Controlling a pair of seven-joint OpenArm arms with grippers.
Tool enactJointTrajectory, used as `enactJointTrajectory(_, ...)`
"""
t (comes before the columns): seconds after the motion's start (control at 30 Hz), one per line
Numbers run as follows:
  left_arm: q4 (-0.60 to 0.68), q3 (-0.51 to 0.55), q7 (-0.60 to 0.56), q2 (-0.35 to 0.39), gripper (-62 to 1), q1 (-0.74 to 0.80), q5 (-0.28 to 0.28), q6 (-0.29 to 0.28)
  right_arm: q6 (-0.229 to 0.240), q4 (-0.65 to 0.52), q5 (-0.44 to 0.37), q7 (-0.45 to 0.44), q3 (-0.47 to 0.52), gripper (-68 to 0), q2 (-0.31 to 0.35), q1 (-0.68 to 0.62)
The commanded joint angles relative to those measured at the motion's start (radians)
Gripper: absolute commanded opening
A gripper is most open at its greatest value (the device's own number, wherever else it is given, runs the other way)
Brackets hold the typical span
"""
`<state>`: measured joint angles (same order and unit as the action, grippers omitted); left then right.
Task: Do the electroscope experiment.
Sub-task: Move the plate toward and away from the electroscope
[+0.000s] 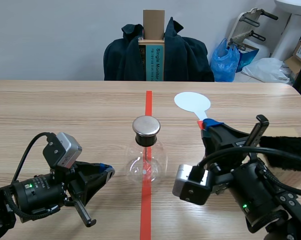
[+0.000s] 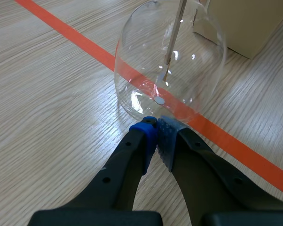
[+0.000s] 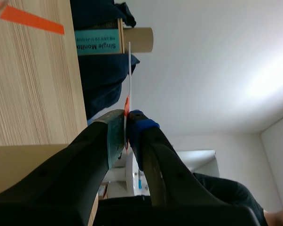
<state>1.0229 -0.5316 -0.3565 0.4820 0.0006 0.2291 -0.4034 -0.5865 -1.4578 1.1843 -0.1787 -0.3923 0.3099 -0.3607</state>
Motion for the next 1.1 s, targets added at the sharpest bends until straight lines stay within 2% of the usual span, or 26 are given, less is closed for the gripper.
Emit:
enactJointTrajectory(0.0, 0.022, 0.004, -0.017, -0.005, -58.5, -0.003, 0.01, -0.002, -0.011, -0.02, -0.005, 0.017, 0.011, -66.7, 0.003, 0.011)
enactJointTrajectory(0.1, 0.022, 0.004, -0.017, -0.005, -58.5, -0.003, 0.01, -0.002, -0.011, -0.02, -0.005, 0.035, 0.011, -66.7, 0.003, 0.011)
enactJointTrajectory(0.23, 0.022, 0.004, -0.017, -0.005, -58.5, -0.003, 0.01, -0.002, -0.011, -0.02, -0.005, 0.011, 0.011, -66.7, 0.003, 0.011)
enactJointTrajectory(0.7, 0.022, 0.004, -0.017, -0.005, -58.5, -0.003, 0.01, -0.002, -0.011, -0.02, -0.005, -0.311, 0.011, -66.7, 0.003, 0.014)
enactJointTrajectory(1.07, 0.022, 0.004, -0.017, -0.005, -58.5, -0.003, 0.01, -0.001, -0.011, -0.02, -0.005, -0.431, 0.011, -66.7, 0.003, 0.014)
